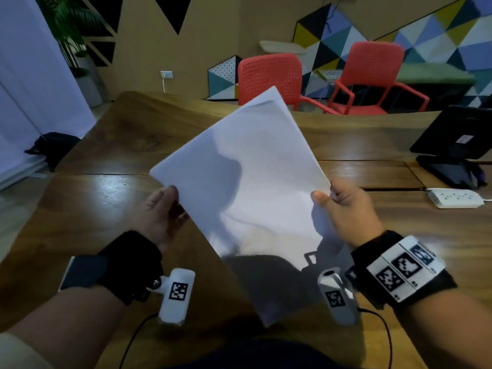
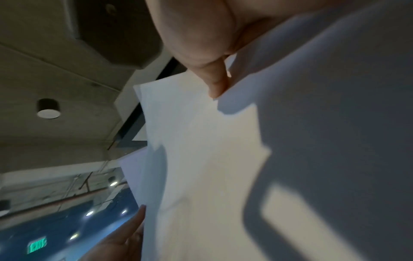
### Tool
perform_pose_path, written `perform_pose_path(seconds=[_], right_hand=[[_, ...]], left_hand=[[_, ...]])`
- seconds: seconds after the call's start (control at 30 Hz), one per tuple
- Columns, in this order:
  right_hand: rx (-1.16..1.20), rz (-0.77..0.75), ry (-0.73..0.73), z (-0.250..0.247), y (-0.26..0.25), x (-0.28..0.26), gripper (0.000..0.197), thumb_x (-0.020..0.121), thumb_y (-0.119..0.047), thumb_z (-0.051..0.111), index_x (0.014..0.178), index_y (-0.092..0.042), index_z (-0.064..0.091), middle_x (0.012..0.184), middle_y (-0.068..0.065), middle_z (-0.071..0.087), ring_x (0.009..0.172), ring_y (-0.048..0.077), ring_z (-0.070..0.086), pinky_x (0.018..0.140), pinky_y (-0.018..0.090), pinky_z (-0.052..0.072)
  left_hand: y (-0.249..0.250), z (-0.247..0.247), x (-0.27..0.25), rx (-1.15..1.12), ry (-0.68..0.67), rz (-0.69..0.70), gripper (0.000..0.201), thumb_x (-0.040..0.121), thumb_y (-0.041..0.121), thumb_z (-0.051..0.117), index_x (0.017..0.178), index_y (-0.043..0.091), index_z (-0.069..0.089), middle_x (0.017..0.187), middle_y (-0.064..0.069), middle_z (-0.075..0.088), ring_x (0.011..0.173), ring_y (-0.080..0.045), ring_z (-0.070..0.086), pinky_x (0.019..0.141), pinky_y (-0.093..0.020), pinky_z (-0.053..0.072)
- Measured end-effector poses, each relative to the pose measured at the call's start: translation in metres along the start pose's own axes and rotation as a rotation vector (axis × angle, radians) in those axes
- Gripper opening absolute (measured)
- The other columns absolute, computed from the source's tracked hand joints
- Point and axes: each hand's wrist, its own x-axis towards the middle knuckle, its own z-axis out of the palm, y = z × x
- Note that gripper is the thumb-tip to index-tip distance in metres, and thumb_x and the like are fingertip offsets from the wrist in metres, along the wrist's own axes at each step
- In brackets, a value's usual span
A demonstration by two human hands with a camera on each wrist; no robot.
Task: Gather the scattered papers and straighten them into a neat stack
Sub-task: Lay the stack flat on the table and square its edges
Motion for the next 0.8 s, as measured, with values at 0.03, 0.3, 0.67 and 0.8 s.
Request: perform_pose_path(seconds=[0.03, 0.3, 0.67, 0.8], right_hand=[[0.033, 0.061, 0.022, 0.006, 0.002, -0.001, 0.030, 0.091, -0.007, 0.055, 0.066, -0.024, 0.052, 0.056, -0.016, 0.060, 0.061, 0.004, 0.049, 0.063, 0.015, 0.040], [0.020, 0.508, 0.131, 0.042, 0.052, 0.005, 0.035, 0.090, -0.019, 0.057, 0.064, -0.011, 0.036, 0.062, 0.008, 0.037, 0.062, 0.020, 0.036, 0.061, 0.030, 0.033], [-0.163, 0.777, -0.176, 0.077, 0.095, -0.020, 0.037, 0.090, -0.022, 0.044, 0.123, -0.007, 0.049, 0.120, 0.016, 0.056, 0.112, 0.035, 0.054, 0.092, 0.032, 0.042], [-0.153, 0.789, -0.299, 0.081, 0.095, -0.032, 0.025, 0.084, -0.007, 0.048, 0.109, -0.008, 0.048, 0.096, 0.010, 0.056, 0.087, 0.025, 0.058, 0.076, 0.035, 0.053]], left_hand=[[-0.005, 0.009, -0.002, 0.034, 0.008, -0.035, 0.029, 0.093, 0.015, 0.045, 0.071, 0.018, 0.063, 0.059, 0.007, 0.071, 0.054, -0.006, 0.066, 0.053, -0.020, 0.054], [-0.056, 0.029, -0.010, 0.461, 0.008, -0.165, 0.016, 0.086, 0.009, 0.055, 0.078, 0.020, 0.046, 0.083, -0.008, 0.058, 0.082, -0.026, 0.057, 0.075, -0.038, 0.047], [-0.088, 0.009, -0.017, 0.838, -0.020, -0.346, 0.020, 0.090, 0.008, 0.044, 0.109, 0.008, 0.043, 0.107, -0.011, 0.052, 0.094, -0.027, 0.050, 0.079, -0.031, 0.037], [-0.098, -0.009, -0.027, 0.882, -0.003, -0.441, 0.036, 0.091, 0.010, 0.044, 0.126, 0.002, 0.039, 0.120, -0.015, 0.052, 0.098, -0.028, 0.049, 0.081, -0.033, 0.037]])
